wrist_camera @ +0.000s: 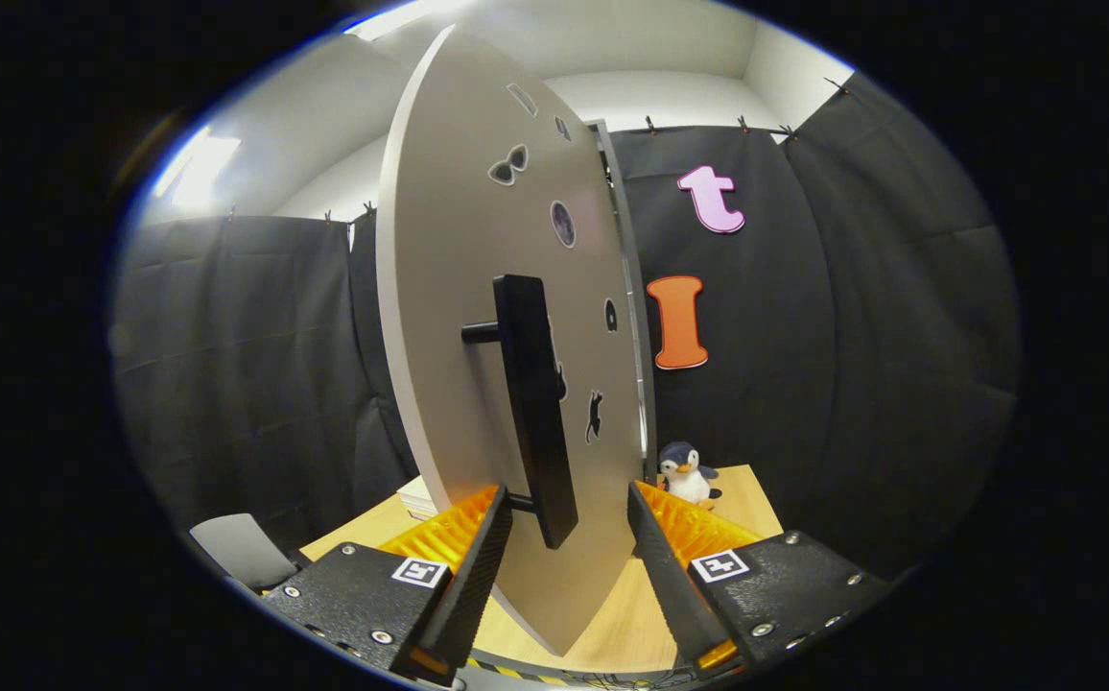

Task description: Open the shoe cabinet door, grab the shoes and put them into the shoe cabinet, then close the shoe cabinet door.

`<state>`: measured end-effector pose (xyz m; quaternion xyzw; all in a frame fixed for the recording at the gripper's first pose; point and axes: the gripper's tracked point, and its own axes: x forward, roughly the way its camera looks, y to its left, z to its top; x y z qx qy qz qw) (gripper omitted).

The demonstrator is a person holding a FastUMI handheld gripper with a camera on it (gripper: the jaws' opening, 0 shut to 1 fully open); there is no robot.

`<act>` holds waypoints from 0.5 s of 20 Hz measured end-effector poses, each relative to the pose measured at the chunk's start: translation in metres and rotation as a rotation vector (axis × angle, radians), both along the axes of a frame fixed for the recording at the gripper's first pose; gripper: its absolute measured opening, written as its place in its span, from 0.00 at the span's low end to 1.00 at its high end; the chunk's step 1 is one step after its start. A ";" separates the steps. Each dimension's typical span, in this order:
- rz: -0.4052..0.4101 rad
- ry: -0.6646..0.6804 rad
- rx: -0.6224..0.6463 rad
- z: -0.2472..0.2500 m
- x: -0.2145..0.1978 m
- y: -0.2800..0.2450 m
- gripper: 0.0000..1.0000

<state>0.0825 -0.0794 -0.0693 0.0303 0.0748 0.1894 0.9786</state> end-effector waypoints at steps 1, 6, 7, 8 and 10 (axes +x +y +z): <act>0.000 -0.003 -0.006 0.001 0.001 -0.001 0.78; 0.013 0.019 -0.001 0.003 0.013 0.023 0.78; 0.017 0.020 -0.001 0.003 0.017 0.034 0.78; 0.021 0.020 -0.004 0.001 0.017 0.044 0.79; 0.031 0.018 -0.012 0.001 0.019 0.058 0.80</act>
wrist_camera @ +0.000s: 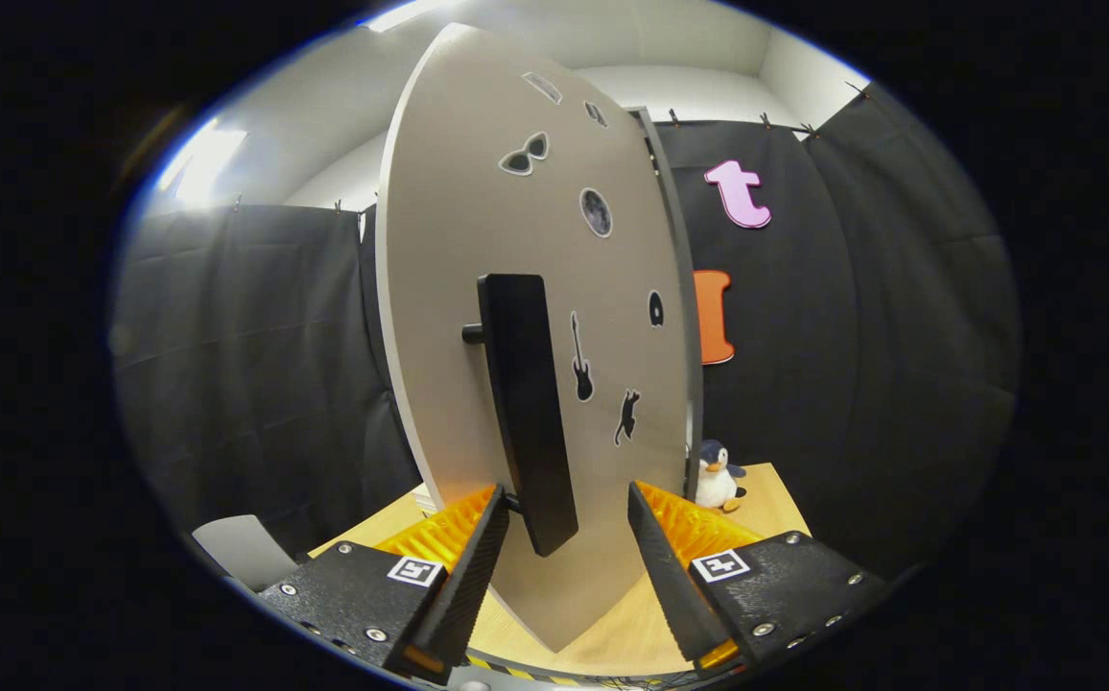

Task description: Open the shoe cabinet door, grab the shoes and put them into the shoe cabinet, then close the shoe cabinet door.

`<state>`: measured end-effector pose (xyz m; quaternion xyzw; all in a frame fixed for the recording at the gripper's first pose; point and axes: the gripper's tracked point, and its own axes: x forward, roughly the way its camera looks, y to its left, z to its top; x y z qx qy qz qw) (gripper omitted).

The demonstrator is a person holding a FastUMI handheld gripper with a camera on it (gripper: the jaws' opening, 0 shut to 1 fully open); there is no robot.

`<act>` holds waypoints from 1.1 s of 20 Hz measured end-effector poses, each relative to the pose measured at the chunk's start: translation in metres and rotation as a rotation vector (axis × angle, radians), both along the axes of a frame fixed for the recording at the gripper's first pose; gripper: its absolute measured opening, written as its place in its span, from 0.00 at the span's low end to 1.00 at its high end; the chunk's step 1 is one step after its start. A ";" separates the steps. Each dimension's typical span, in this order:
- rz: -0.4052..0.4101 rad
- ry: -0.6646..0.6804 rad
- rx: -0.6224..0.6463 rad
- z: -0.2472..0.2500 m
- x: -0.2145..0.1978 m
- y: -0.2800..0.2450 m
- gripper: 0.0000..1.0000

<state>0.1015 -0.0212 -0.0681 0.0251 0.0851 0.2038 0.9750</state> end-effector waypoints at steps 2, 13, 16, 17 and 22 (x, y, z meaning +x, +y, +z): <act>0.014 0.001 0.005 -0.004 0.000 0.019 0.80; 0.068 -0.008 0.010 -0.007 0.073 0.144 0.88; 0.054 -0.022 -0.013 -0.006 0.103 0.162 0.89; 0.044 -0.029 -0.017 -0.005 0.100 0.162 0.89; -0.005 -0.032 0.003 -0.005 0.113 0.173 0.91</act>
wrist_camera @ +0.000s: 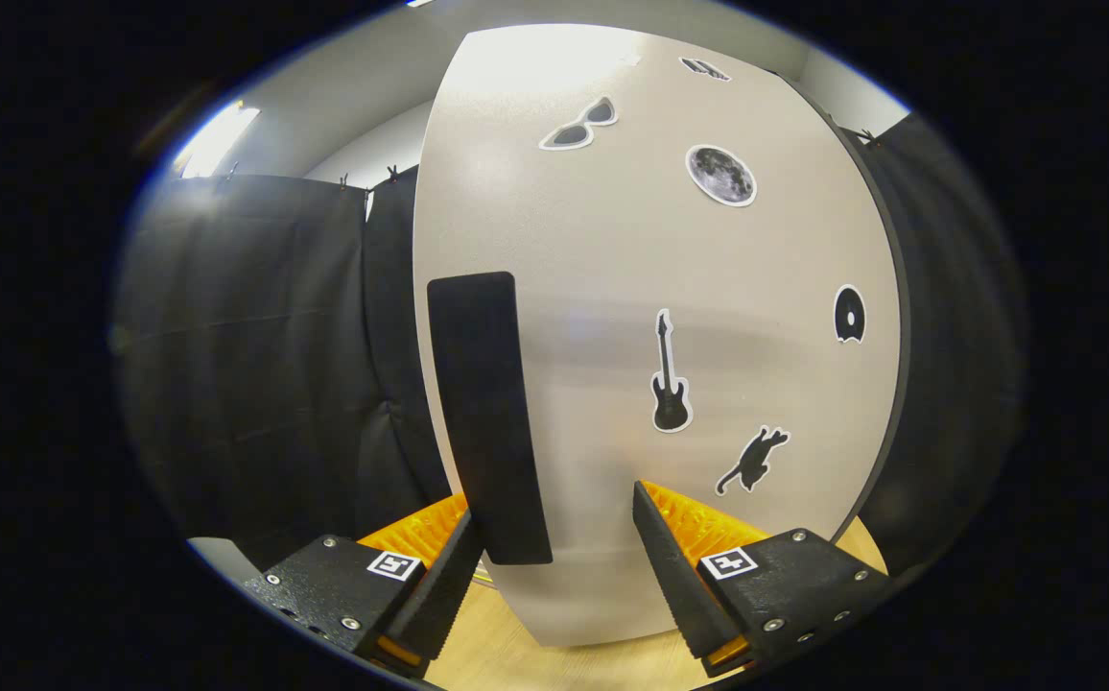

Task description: Open the shoe cabinet door, grab the shoes and put them into the shoe cabinet, then close the shoe cabinet door.

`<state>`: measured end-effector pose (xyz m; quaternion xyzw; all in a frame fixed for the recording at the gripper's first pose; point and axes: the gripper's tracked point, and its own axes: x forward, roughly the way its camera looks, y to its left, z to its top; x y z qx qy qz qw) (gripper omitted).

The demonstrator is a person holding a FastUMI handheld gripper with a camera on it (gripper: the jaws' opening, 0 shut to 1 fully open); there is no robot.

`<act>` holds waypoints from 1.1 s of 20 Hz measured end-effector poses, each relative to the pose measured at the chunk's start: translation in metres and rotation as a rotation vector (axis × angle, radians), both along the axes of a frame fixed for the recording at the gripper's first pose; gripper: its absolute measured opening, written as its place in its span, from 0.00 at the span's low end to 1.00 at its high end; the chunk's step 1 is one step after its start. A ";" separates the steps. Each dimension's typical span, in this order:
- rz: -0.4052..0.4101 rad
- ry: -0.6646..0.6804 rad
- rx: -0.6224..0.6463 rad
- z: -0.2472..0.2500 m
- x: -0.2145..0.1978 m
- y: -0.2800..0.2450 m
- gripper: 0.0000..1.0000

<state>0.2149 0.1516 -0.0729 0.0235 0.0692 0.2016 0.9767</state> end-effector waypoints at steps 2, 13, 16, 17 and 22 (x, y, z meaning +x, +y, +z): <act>-0.028 0.000 0.028 -0.003 -0.001 -0.002 0.91; -0.207 -0.064 -0.052 -0.010 0.013 -0.009 0.94; -0.232 -0.062 -0.050 -0.009 0.016 -0.009 0.94; -0.234 -0.070 -0.047 -0.008 0.016 -0.009 0.94; -0.207 -0.037 0.017 -0.002 0.005 -0.010 0.94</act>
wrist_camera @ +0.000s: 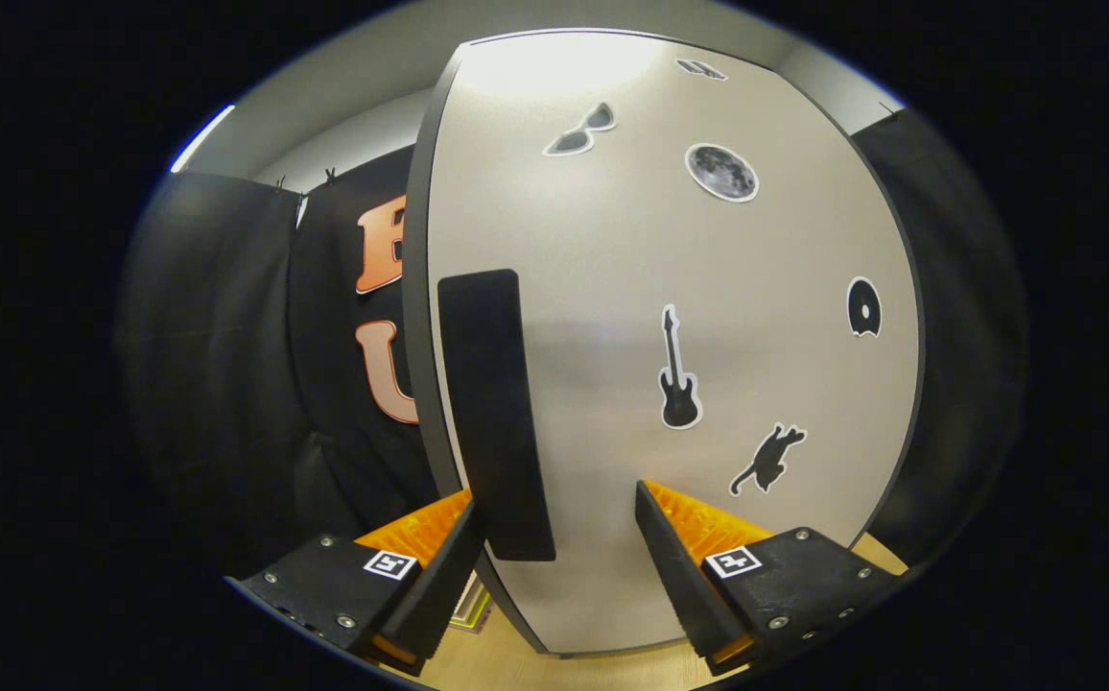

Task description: Open the shoe cabinet door, grab the shoes and put them into the shoe cabinet, then close the shoe cabinet door.

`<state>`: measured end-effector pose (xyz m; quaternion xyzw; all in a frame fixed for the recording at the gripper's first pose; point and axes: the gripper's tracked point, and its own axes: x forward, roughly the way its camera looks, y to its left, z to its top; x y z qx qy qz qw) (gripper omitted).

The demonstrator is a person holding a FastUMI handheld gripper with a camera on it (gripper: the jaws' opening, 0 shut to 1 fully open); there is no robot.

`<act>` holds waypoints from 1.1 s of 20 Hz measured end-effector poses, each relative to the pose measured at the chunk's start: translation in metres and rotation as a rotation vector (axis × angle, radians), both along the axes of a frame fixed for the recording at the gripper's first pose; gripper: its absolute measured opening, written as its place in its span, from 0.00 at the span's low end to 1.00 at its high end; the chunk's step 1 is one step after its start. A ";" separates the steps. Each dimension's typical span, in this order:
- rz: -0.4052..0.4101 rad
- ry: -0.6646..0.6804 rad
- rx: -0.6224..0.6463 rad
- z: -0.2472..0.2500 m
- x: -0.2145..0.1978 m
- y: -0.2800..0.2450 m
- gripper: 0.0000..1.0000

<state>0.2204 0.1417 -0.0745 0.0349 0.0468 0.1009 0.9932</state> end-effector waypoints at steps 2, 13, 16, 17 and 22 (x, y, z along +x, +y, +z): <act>0.000 0.006 -0.009 0.006 -0.020 -0.009 0.94; -0.090 -0.109 -0.056 0.058 -0.165 -0.096 0.93; -0.114 -0.120 -0.041 0.060 -0.202 -0.117 0.93; -0.125 -0.116 -0.047 0.059 -0.211 -0.123 0.93; -0.138 -0.125 -0.067 0.060 -0.252 -0.141 0.94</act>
